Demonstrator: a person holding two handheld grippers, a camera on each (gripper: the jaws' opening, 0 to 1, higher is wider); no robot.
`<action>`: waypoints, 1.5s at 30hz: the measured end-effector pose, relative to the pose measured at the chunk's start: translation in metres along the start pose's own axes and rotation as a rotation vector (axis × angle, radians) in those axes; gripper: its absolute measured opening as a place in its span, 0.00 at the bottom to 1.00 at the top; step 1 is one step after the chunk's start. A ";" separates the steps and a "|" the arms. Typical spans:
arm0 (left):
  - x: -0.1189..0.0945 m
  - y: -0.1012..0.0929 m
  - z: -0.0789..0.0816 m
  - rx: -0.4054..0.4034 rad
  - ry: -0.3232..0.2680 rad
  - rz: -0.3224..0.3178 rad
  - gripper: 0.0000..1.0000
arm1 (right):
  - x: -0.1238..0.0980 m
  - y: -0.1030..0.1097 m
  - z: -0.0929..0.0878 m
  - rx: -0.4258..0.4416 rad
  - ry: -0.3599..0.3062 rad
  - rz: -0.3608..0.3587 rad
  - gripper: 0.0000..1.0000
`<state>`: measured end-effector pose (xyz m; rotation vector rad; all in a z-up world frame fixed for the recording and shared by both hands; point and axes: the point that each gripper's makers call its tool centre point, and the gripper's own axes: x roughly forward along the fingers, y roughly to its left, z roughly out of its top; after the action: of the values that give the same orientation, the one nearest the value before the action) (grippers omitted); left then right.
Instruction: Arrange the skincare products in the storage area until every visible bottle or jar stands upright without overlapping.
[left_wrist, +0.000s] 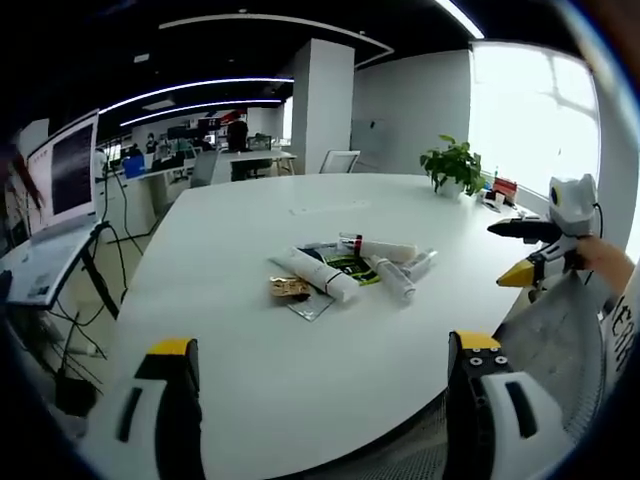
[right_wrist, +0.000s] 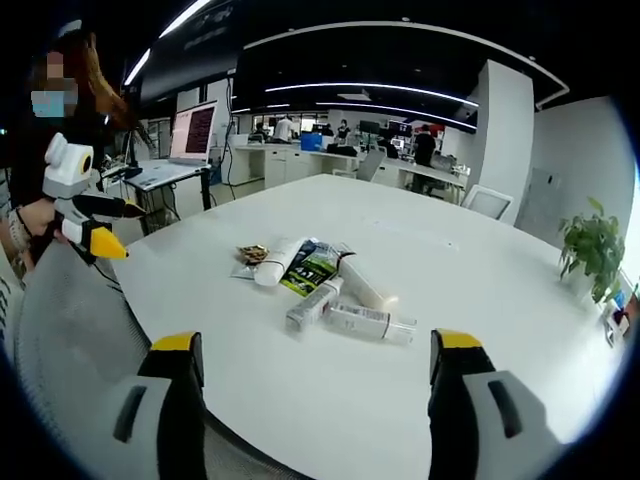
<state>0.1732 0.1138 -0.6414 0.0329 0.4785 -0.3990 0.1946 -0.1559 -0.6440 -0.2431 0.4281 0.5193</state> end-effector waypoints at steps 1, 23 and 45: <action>0.000 0.000 0.000 0.000 0.001 0.000 0.99 | 0.000 0.000 0.000 -0.002 0.001 0.002 0.94; 0.002 -0.002 -0.002 0.023 -0.003 0.009 0.99 | 0.016 -0.025 0.020 -0.197 0.066 0.061 0.81; 0.003 -0.001 0.000 0.050 -0.009 0.028 0.99 | 0.073 -0.049 0.023 -0.353 0.197 0.205 0.62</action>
<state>0.1756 0.1121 -0.6432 0.0863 0.4587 -0.3834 0.2854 -0.1588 -0.6507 -0.5974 0.5553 0.7764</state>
